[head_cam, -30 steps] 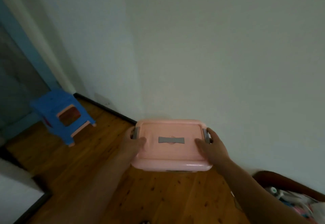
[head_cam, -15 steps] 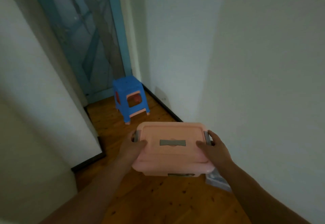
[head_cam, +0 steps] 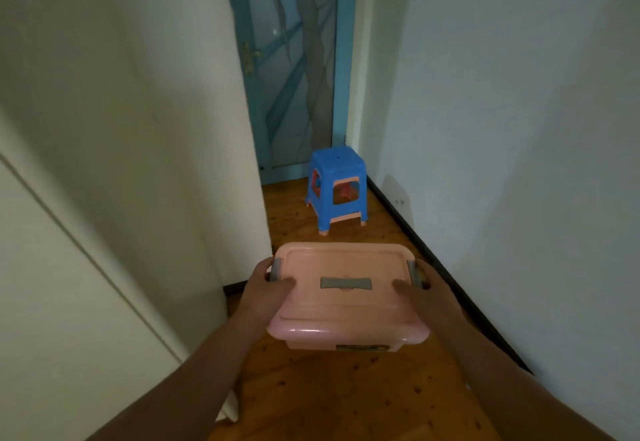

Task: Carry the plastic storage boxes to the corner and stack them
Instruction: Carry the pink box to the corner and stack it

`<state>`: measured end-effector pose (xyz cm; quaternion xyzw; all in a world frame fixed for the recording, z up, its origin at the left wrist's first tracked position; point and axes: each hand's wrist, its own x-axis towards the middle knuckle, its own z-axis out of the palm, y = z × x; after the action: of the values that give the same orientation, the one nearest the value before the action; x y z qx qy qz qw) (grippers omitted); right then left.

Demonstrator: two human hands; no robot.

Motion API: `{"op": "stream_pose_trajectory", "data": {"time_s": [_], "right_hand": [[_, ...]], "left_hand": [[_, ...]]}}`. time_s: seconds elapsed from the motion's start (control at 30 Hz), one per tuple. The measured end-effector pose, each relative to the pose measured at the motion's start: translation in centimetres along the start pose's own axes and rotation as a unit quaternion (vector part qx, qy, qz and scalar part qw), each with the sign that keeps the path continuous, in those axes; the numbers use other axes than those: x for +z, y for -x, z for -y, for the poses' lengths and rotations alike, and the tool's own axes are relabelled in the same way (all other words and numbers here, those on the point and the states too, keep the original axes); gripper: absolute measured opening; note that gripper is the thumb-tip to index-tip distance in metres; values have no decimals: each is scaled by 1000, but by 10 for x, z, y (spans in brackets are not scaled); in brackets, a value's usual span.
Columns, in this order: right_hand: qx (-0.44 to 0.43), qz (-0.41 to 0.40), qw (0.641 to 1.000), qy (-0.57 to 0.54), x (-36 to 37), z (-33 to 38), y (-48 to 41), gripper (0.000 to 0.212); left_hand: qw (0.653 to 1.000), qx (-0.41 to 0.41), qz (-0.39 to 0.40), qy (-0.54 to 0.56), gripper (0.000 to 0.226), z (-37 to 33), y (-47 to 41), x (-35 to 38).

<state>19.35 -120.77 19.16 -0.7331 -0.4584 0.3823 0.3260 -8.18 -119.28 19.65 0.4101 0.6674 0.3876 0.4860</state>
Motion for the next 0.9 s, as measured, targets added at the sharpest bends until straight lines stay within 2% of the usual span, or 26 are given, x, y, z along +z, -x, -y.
{"op": "stream_pose_trajectory", "data": {"time_s": [0.27, 0.43, 0.63, 0.9], "right_hand": [[-29, 55, 998, 28, 77, 39, 19, 75], [-80, 120, 989, 30, 118, 55, 31, 73], [-129, 227, 965, 6, 155, 72, 44, 69], [-148, 328, 933, 11, 212, 96, 73, 69]], "left_hand": [[994, -19, -100, 27, 61, 26, 35, -81], [983, -36, -175, 32, 58, 46, 63, -123], [965, -49, -251, 57, 60, 74, 98, -157], [927, -79, -361, 59, 60, 111, 150, -193]]}}
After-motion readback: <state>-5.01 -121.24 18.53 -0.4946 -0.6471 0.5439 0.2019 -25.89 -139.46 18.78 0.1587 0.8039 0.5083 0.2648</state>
